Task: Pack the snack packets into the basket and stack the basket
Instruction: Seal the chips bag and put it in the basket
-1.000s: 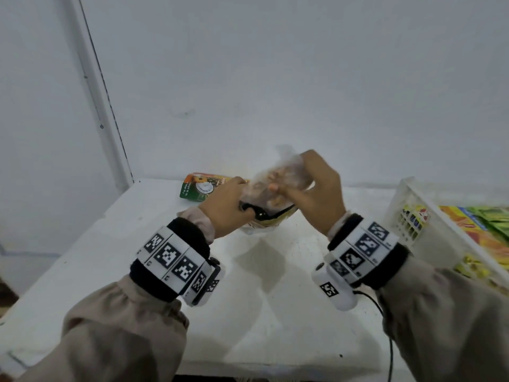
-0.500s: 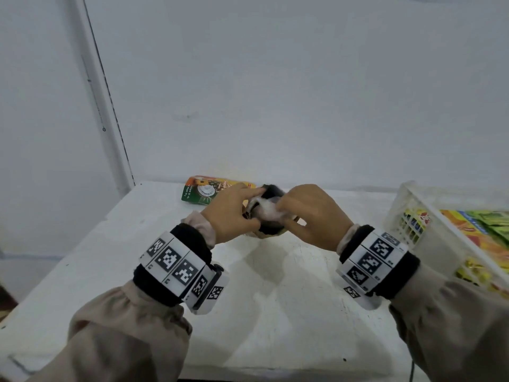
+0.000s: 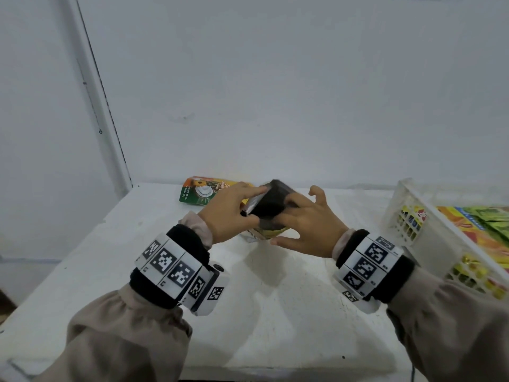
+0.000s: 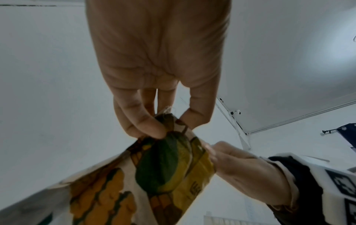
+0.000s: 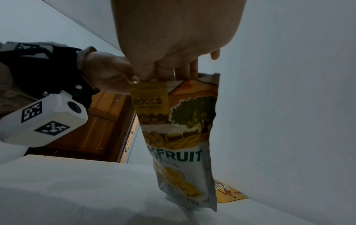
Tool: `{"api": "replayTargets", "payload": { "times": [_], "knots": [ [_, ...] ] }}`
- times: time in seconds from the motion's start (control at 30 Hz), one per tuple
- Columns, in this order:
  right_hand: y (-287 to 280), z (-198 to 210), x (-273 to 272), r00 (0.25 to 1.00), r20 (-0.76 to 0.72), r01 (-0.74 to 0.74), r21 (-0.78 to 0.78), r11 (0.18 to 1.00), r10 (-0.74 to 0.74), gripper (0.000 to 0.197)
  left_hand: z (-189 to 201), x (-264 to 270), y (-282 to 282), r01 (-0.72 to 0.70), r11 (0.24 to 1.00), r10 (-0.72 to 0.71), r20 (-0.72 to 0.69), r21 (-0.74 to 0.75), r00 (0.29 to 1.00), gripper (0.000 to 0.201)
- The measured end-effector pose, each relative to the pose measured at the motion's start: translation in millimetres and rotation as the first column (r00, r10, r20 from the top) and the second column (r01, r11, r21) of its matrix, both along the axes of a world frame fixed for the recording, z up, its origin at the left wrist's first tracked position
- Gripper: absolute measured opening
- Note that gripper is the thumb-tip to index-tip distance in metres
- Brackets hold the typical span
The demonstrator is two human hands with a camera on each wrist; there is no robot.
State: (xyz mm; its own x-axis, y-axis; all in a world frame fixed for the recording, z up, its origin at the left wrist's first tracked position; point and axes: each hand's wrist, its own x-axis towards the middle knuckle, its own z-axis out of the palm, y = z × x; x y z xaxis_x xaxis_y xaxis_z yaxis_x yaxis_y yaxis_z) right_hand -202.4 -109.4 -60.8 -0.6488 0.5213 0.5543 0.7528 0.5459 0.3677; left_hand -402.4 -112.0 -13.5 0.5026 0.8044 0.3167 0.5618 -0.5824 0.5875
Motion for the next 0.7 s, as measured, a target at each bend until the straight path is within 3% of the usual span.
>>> {"api": "replayTargets", "payload": {
  "times": [0.1, 0.23, 0.3, 0.37, 0.43, 0.5, 0.57, 0.63, 0.7],
  "knots": [
    [2.1, -3.8, 3.6, 0.997, -0.025, -0.071, 0.027, 0.997, 0.072, 0.037, -1.8, 2.1, 0.7, -0.028, 0.999, 0.029, -0.043, 0.031, 0.999, 0.066],
    [-13.1, 14.6, 15.9, 0.919, -0.332, -0.194, 0.083, 0.977, 0.211, 0.033, -3.5, 4.4, 5.5, -0.069, 0.995, 0.076, -0.116, 0.068, 0.990, 0.047],
    [-18.5, 22.3, 29.7, 0.864, -0.489, -0.141, -0.002, 0.990, 0.123, 0.038, -3.1, 5.0, 5.1, -0.087, 0.994, 0.095, -0.130, 0.069, 0.987, 0.039],
    [-14.7, 23.4, 48.2, 0.803, -0.585, -0.033, -0.228, 0.973, -0.110, 0.045, -2.8, 6.6, 3.0, -0.100, 0.991, 0.112, -0.152, 0.084, 0.982, 0.041],
    [-5.6, 16.4, 69.8, 0.788, -0.439, 0.138, -0.557, 0.819, -0.431, 0.043, -1.9, 9.3, -0.5, -0.108, 0.989, 0.123, -0.158, 0.100, 0.980, 0.042],
    [1.6, 4.9, 87.1, 0.802, -0.093, 0.292, -0.800, 0.524, -0.589, 0.045, -0.9, 11.5, -3.6, -0.111, 0.989, 0.127, -0.166, 0.102, 0.978, 0.043],
    [4.9, -8.6, 94.8, 0.788, 0.164, 0.381, -0.887, 0.262, -0.593, 0.061, -0.4, 12.6, -6.6, -0.112, 0.990, 0.127, -0.183, 0.090, 0.975, 0.045],
    [6.4, -18.9, 97.9, 0.752, 0.284, 0.431, -0.895, 0.117, -0.595, 0.074, 0.6, 13.3, -9.1, -0.111, 0.991, 0.124, -0.194, 0.075, 0.973, 0.046],
    [5.7, -24.8, 99.2, 0.729, 0.405, 0.500, -0.865, 0.025, -0.552, 0.083, 1.2, 13.7, -10.9, -0.118, 0.991, 0.129, -0.192, 0.066, 0.973, 0.046]
  ]
}}
